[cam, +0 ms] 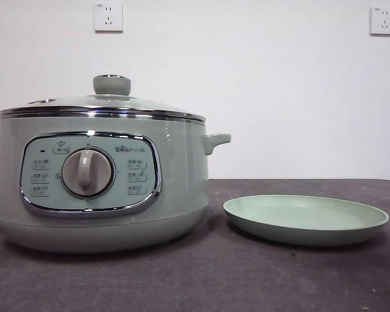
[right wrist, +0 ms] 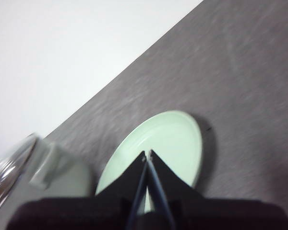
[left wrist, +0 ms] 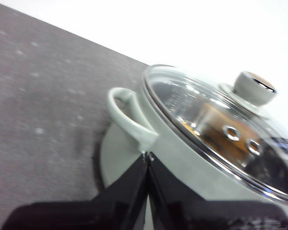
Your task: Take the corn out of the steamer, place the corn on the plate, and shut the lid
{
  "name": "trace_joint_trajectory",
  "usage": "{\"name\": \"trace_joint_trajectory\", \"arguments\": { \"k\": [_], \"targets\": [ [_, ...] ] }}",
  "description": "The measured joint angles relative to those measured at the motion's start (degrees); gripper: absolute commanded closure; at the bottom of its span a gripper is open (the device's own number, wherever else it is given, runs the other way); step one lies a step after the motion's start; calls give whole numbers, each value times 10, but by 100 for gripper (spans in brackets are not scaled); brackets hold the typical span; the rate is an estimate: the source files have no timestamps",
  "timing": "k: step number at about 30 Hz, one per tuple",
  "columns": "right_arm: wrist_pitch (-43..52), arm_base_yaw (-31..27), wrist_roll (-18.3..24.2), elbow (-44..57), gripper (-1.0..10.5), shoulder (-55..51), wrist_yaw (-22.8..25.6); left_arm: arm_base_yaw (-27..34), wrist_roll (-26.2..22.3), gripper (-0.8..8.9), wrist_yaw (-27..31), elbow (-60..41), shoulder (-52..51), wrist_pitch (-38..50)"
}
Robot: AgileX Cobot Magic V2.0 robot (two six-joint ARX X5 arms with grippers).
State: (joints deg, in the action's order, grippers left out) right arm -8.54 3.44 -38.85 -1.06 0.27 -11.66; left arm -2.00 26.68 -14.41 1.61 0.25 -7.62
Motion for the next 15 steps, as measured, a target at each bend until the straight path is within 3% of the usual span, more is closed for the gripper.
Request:
{"name": "trace_joint_trajectory", "arguments": {
  "k": [6, 15],
  "targets": [
    [-20, 0, 10, -51, 957, 41, -43, 0, -12, 822, -17, 72, 12, -51],
    [-94, 0, 118, -213, 956, 196, -94, 0, -132, 822, -45, 245, 150, -161]
  ]
}}
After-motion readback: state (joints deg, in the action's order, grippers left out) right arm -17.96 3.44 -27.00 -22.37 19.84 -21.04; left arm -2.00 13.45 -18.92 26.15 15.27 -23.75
